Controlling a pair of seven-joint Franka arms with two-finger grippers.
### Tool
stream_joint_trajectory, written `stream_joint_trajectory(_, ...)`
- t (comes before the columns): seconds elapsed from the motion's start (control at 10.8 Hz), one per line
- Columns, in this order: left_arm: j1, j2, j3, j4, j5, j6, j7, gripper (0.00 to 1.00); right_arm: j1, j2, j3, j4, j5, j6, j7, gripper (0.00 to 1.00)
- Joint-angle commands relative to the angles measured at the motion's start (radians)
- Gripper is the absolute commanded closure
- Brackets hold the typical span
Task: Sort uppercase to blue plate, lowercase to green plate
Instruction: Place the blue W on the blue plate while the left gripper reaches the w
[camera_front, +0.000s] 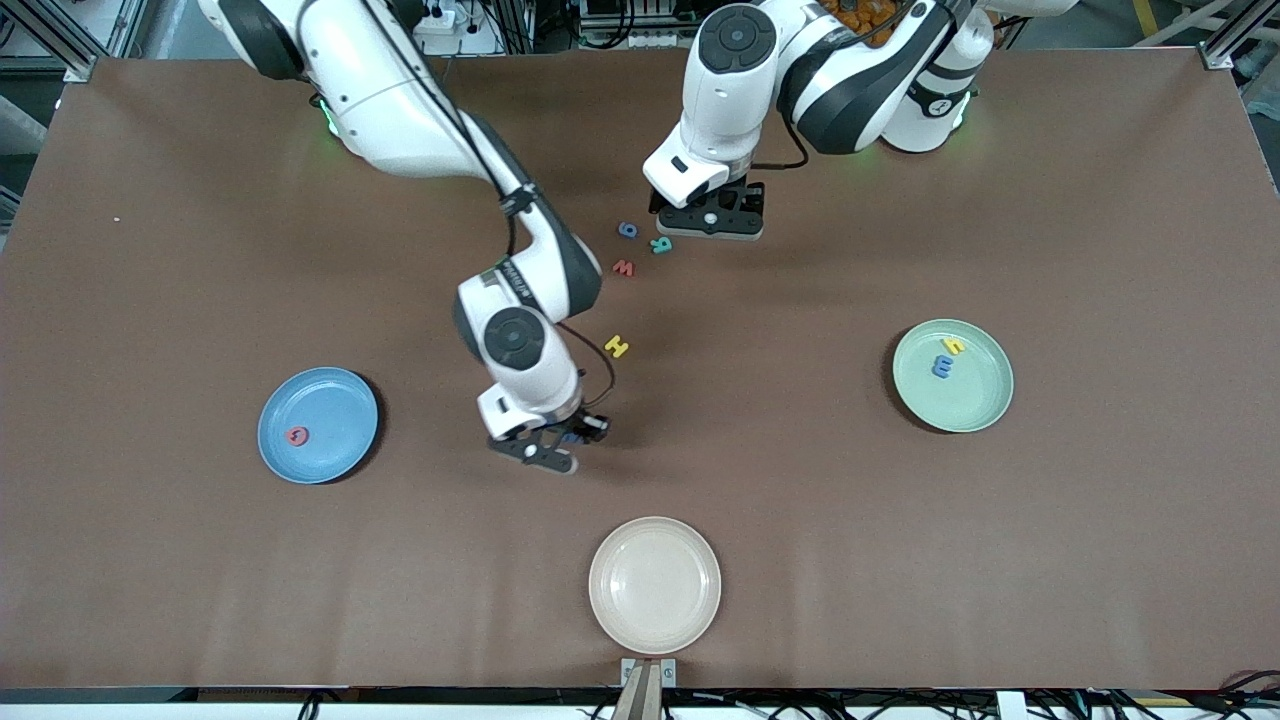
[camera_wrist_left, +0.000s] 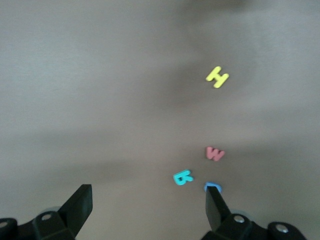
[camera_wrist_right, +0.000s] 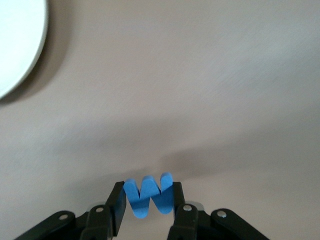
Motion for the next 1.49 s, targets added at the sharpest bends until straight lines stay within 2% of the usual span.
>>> stream_joint_trajectory(0.0, -0.026, 0.055, -0.019, -0.006, 0.076, 0.079, -0.044, 0.00, -0.099, -0.095, 0.013, -0.021, -0.011, -0.137, -0.164, 1.00)
stream_joint_trajectory(0.28, -0.062, 0.144, -0.024, 0.028, 0.124, 0.153, -0.049, 0.00, -0.231, -0.155, 0.002, -0.028, -0.026, -0.251, -0.400, 1.00)
stream_joint_trajectory(0.46, -0.098, 0.215, -0.019, 0.078, 0.147, 0.155, -0.050, 0.00, -0.288, -0.204, -0.001, -0.085, -0.030, -0.256, -0.481, 1.00)
stream_joint_trajectory(0.65, -0.147, 0.282, 0.011, 0.126, 0.177, 0.155, -0.093, 0.00, -0.314, -0.242, 0.001, -0.152, -0.125, -0.245, -0.540, 1.00)
stream_joint_trajectory(0.93, -0.276, 0.394, 0.114, 0.216, 0.197, 0.153, -0.156, 0.00, -0.395, -0.308, 0.001, -0.319, -0.144, -0.108, -0.717, 1.00)
stream_joint_trajectory(1.11, -0.342, 0.430, 0.188, 0.244, 0.196, 0.153, -0.155, 0.00, -0.433, -0.328, 0.001, -0.405, -0.144, -0.028, -0.794, 1.00)
stream_joint_trajectory(1.3, -0.350, 0.468, 0.206, 0.258, 0.197, 0.152, -0.151, 0.00, -0.470, -0.328, 0.002, -0.422, -0.142, -0.001, -0.857, 0.99)
stream_joint_trajectory(1.39, -0.364, 0.486, 0.216, 0.273, 0.197, 0.152, -0.151, 0.00, -0.469, -0.327, 0.002, -0.422, -0.142, -0.003, -0.858, 0.53)
